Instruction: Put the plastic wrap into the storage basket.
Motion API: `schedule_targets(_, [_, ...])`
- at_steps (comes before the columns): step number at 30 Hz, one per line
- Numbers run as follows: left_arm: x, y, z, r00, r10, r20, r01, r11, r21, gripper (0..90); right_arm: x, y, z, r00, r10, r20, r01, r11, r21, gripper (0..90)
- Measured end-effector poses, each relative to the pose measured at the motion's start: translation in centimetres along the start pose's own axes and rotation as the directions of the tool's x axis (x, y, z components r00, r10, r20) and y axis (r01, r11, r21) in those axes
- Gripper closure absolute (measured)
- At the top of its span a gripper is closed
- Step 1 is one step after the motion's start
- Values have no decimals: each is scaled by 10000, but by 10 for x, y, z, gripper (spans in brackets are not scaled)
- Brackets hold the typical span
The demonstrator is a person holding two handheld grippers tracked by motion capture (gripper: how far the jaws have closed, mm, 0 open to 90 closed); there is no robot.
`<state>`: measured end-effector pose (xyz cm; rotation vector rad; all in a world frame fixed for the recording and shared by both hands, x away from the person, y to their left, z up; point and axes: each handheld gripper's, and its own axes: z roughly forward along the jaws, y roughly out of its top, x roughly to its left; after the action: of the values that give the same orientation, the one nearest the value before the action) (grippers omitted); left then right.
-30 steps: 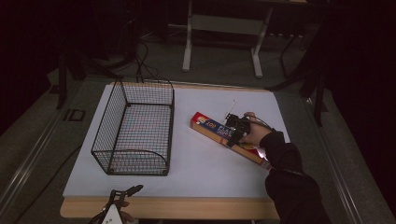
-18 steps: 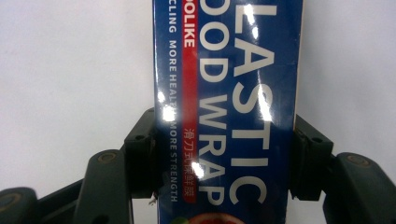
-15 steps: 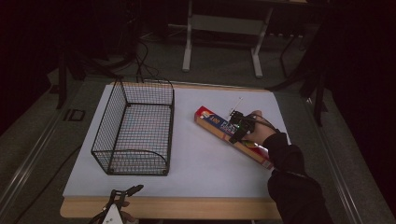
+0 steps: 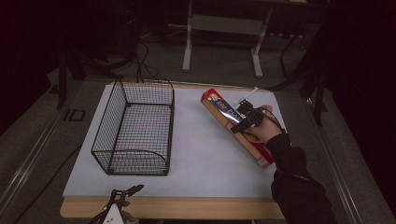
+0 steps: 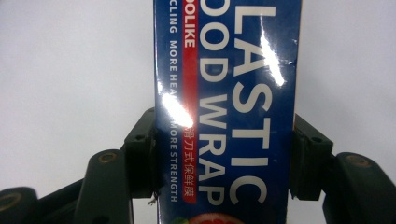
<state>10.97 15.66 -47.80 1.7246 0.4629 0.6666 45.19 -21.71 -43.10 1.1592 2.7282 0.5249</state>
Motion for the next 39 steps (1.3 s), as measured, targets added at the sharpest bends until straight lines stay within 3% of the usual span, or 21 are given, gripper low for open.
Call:
schedule_targets(9, [0,0,0,10000,3,-9,-3,10000,-16,14,18,16,-28,9994,352,-35,-354,9933,-1096,403])
schedule_targets(18, [0,0,0,10000,19,-21,-19,10000,-25,15,46,36,-56,9997,237,-78,-249,9751,-2205,403])
schedule_targets(28, [0,0,0,10000,14,-1,-14,10000,-70,15,81,64,-81,10000,1,99,31,9488,-3158,404])
schedule_targets(32, [0,0,-1,10000,-9,-11,9,10000,-91,14,101,81,-87,9999,-22,130,69,9306,-3659,404])
schedule_targets(39, [0,1,-2,10000,20,-27,-20,10000,-71,14,125,98,-91,9998,-146,104,176,9126,-4084,404])
